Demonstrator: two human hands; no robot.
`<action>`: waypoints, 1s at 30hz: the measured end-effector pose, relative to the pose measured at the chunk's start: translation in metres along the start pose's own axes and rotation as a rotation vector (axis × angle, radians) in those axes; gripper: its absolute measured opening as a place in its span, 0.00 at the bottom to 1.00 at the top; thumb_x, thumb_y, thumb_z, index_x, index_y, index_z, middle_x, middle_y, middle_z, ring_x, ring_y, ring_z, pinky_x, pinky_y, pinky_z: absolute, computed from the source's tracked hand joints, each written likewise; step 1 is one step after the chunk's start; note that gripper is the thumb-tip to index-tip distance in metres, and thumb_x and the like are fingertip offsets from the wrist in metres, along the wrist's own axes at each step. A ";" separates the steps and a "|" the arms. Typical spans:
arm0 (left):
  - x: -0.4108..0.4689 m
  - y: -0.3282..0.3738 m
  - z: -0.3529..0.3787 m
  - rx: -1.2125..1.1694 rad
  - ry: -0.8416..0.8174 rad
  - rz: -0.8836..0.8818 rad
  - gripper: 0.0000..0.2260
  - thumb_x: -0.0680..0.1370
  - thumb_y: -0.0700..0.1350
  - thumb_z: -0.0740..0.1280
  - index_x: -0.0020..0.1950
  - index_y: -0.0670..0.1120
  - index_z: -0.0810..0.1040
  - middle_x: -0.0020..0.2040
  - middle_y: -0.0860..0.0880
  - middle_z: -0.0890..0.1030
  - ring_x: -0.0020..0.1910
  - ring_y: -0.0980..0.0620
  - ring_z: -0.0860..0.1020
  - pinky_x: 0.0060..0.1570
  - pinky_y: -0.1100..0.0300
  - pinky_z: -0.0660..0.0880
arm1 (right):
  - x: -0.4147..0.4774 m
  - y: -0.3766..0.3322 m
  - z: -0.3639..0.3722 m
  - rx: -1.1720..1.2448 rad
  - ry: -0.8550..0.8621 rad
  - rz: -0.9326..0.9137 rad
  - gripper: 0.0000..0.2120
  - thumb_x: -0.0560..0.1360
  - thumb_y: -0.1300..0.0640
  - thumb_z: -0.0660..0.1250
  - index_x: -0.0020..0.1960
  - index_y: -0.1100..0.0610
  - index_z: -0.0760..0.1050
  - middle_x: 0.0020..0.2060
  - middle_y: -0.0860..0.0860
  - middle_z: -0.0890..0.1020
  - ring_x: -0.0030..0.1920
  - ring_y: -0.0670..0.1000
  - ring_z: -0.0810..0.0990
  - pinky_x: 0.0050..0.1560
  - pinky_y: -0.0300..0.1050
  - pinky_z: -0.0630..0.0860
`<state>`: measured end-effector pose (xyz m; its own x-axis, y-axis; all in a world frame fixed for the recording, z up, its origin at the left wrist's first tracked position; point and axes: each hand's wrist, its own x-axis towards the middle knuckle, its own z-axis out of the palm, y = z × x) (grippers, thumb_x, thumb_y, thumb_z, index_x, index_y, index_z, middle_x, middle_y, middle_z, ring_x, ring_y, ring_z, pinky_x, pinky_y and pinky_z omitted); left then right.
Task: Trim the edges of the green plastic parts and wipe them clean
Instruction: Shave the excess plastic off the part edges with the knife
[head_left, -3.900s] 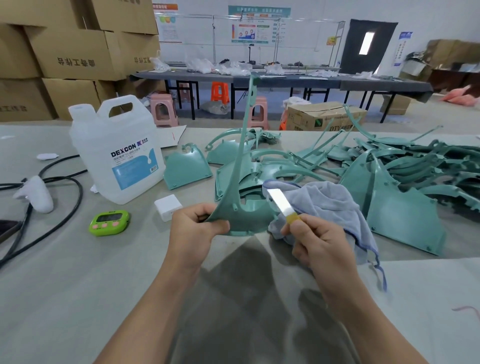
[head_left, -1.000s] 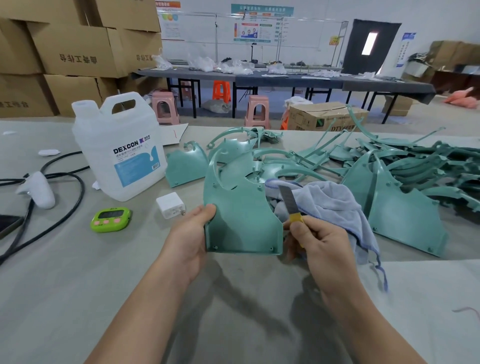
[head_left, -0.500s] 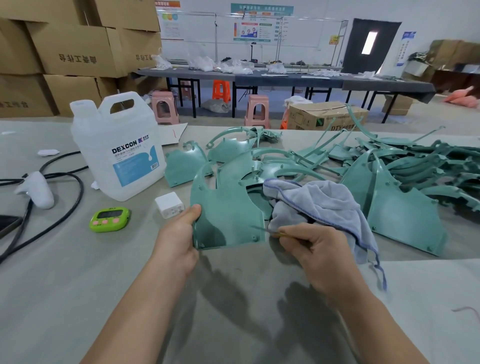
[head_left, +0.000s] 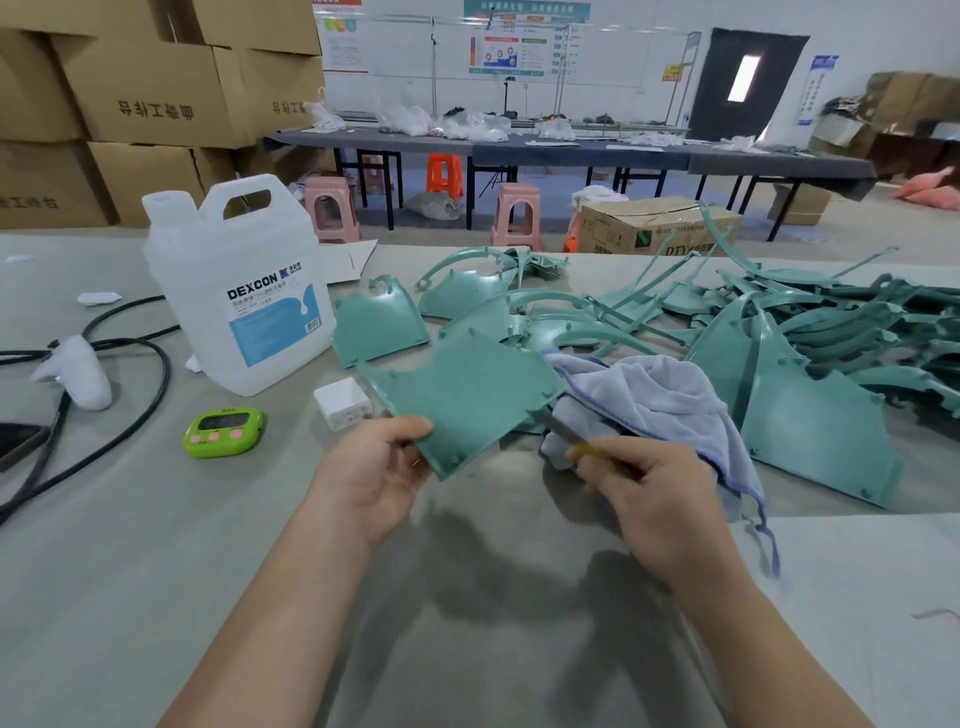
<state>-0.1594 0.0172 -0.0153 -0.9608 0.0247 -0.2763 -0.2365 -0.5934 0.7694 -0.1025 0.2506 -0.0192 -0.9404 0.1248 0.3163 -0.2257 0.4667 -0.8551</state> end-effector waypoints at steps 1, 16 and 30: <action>-0.002 -0.001 0.001 0.016 -0.032 0.001 0.18 0.75 0.27 0.60 0.59 0.41 0.80 0.49 0.46 0.87 0.42 0.49 0.85 0.42 0.58 0.83 | 0.001 0.000 0.000 0.051 0.025 0.003 0.16 0.76 0.62 0.73 0.38 0.41 0.84 0.34 0.39 0.85 0.36 0.39 0.80 0.40 0.29 0.74; -0.014 -0.007 0.012 0.006 -0.235 0.065 0.22 0.67 0.26 0.64 0.60 0.38 0.79 0.55 0.43 0.86 0.50 0.48 0.86 0.41 0.59 0.82 | -0.010 0.009 0.017 -0.176 0.173 -0.129 0.07 0.79 0.56 0.71 0.46 0.45 0.84 0.37 0.34 0.83 0.37 0.38 0.79 0.39 0.26 0.70; -0.013 -0.011 0.021 -0.071 -0.114 0.105 0.19 0.75 0.23 0.59 0.58 0.39 0.78 0.49 0.46 0.87 0.45 0.49 0.86 0.41 0.60 0.83 | -0.017 -0.001 0.028 -0.125 -0.143 -0.056 0.16 0.78 0.54 0.72 0.43 0.31 0.80 0.38 0.41 0.84 0.37 0.47 0.82 0.43 0.45 0.80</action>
<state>-0.1472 0.0400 -0.0086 -0.9909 0.0481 -0.1260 -0.1267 -0.6527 0.7470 -0.0934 0.2230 -0.0350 -0.9558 -0.0261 0.2929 -0.2539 0.5757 -0.7772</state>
